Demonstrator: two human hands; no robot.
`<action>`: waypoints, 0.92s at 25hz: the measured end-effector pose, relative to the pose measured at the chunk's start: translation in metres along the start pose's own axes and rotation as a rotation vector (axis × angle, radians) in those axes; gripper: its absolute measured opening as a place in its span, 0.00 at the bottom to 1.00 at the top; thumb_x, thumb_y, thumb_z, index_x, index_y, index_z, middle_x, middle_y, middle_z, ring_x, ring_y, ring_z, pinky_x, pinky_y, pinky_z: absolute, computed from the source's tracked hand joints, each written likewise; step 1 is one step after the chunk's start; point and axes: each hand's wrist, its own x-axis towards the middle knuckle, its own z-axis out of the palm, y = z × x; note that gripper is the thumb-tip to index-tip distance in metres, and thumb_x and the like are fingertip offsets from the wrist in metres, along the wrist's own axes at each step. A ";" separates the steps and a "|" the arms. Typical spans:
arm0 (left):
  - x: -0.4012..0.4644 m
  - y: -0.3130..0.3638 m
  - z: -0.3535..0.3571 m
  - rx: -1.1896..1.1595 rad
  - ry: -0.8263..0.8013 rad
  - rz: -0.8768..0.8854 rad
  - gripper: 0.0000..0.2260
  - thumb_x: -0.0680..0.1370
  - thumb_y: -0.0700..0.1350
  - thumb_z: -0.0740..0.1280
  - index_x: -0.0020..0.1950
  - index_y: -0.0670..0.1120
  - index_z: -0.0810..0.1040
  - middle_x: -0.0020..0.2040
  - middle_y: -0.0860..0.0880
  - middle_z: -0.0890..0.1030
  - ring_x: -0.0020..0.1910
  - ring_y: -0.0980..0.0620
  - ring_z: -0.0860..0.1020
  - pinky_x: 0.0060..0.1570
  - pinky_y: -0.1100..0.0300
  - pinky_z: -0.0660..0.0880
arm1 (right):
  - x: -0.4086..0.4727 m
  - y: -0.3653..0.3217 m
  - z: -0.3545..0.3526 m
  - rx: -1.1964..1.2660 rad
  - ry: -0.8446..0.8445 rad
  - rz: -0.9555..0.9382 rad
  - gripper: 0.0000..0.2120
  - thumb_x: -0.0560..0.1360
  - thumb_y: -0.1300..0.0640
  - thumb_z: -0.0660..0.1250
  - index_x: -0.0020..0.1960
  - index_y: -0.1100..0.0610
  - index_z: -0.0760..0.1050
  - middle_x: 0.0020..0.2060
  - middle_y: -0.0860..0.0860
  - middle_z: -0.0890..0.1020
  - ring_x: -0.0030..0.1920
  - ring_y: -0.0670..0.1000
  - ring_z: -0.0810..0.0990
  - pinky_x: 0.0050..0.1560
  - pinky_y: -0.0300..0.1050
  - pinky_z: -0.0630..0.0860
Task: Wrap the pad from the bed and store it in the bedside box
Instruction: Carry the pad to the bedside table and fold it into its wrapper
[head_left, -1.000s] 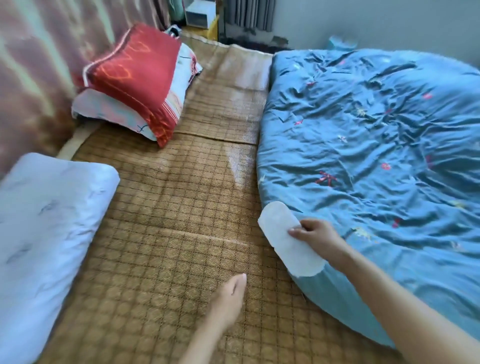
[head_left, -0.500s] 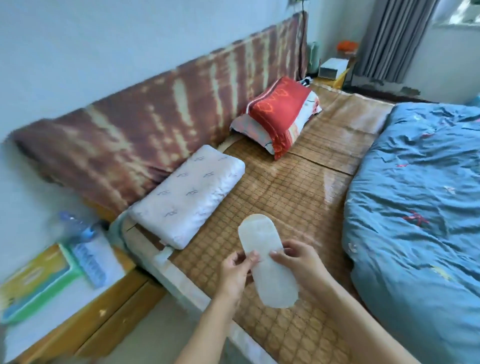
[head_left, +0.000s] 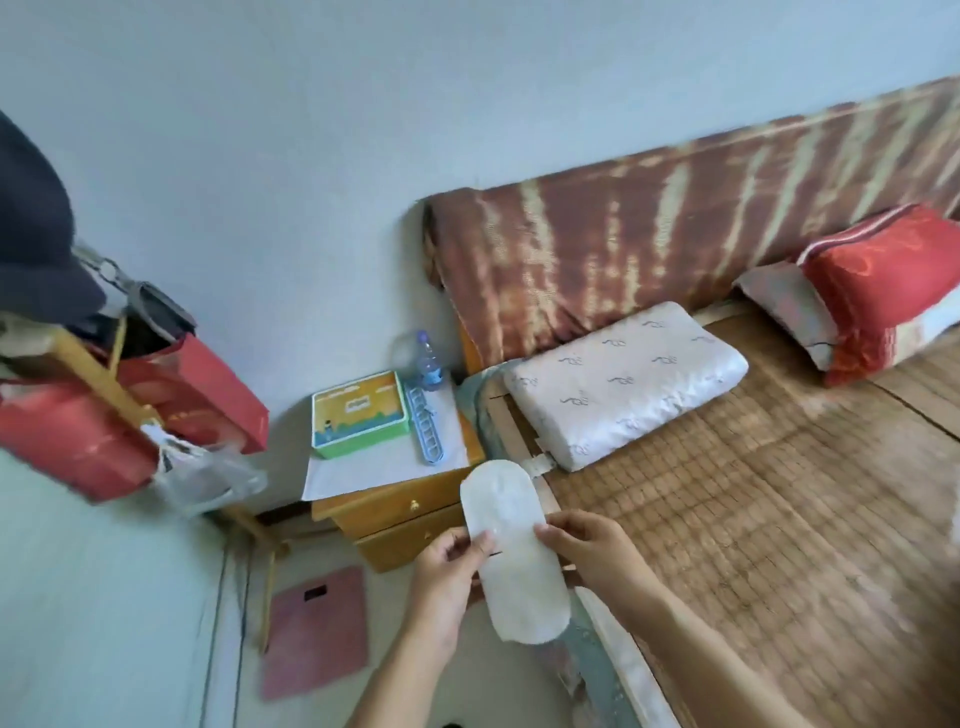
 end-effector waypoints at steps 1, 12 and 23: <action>0.009 0.004 -0.022 -0.030 0.024 -0.001 0.02 0.75 0.40 0.69 0.42 0.43 0.80 0.35 0.49 0.85 0.32 0.52 0.81 0.28 0.63 0.77 | 0.013 -0.006 0.022 -0.012 -0.037 0.007 0.06 0.75 0.56 0.68 0.44 0.57 0.82 0.41 0.53 0.86 0.40 0.50 0.85 0.43 0.45 0.82; 0.137 0.059 -0.203 -0.025 0.035 -0.051 0.06 0.72 0.37 0.71 0.48 0.45 0.80 0.39 0.50 0.87 0.37 0.50 0.84 0.31 0.59 0.79 | 0.168 -0.042 0.204 -0.011 -0.162 0.107 0.02 0.73 0.60 0.69 0.44 0.56 0.82 0.44 0.56 0.86 0.42 0.53 0.85 0.40 0.46 0.82; 0.303 0.113 -0.212 -0.223 0.085 -0.153 0.12 0.78 0.32 0.61 0.52 0.46 0.80 0.49 0.42 0.83 0.42 0.51 0.82 0.31 0.63 0.80 | 0.351 -0.083 0.222 0.052 -0.251 0.174 0.13 0.76 0.69 0.62 0.39 0.59 0.80 0.39 0.54 0.85 0.39 0.52 0.85 0.39 0.45 0.83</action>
